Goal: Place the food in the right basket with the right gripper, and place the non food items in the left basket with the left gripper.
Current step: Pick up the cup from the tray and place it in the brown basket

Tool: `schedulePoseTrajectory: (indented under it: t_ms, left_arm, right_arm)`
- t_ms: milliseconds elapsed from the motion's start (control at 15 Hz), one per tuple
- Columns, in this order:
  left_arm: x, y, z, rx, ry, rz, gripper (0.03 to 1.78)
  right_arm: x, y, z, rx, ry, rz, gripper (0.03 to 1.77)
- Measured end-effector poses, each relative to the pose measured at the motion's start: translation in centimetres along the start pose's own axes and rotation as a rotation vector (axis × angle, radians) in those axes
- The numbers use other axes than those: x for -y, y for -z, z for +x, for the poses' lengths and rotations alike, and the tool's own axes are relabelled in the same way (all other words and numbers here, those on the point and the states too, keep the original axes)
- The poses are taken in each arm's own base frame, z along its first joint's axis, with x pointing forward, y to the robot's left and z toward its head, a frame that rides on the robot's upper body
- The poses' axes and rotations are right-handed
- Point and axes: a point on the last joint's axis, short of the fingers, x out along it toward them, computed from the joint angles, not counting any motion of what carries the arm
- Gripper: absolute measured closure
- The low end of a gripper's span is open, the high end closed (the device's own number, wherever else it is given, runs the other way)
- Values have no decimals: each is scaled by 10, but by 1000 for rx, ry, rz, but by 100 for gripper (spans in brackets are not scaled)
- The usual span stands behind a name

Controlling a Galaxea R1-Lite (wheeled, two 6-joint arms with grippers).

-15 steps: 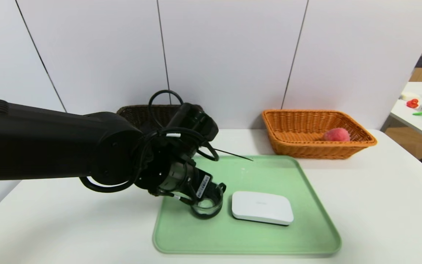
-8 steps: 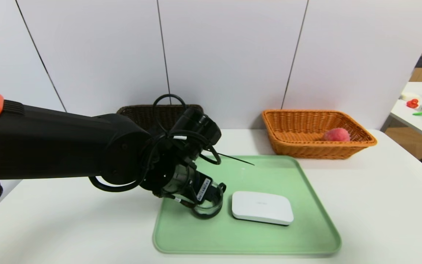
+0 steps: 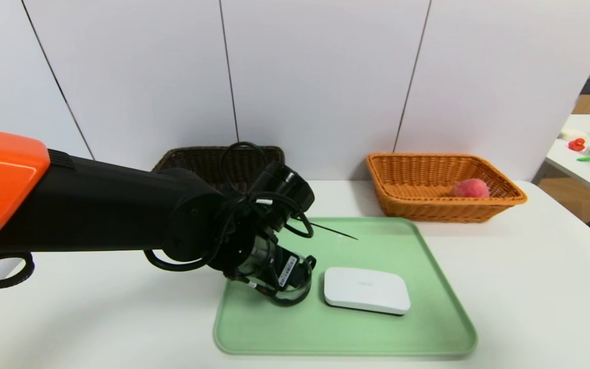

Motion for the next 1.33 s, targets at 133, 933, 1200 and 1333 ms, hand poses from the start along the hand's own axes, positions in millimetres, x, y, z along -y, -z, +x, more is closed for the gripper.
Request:
schedulePoseTrajectory:
  t_ms: [133, 933, 1200, 1333]
  left_arm:
    - [0, 1, 2, -7, -1, 0, 39]
    - [0, 2, 1, -5, -8, -20, 172]
    - [9, 1, -18, 35, 25, 4, 172]
    - [14, -2, -36, 85, 53, 10, 172]
  right_arm:
    - [0, 1, 0, -3, -1, 0, 11]
    - [0, 1, -2, 3, -1, 0, 11]
    - [1, 6, -1, -12, 0, -1, 11]
    - [1, 10, 0, -25, 1, -2, 11]
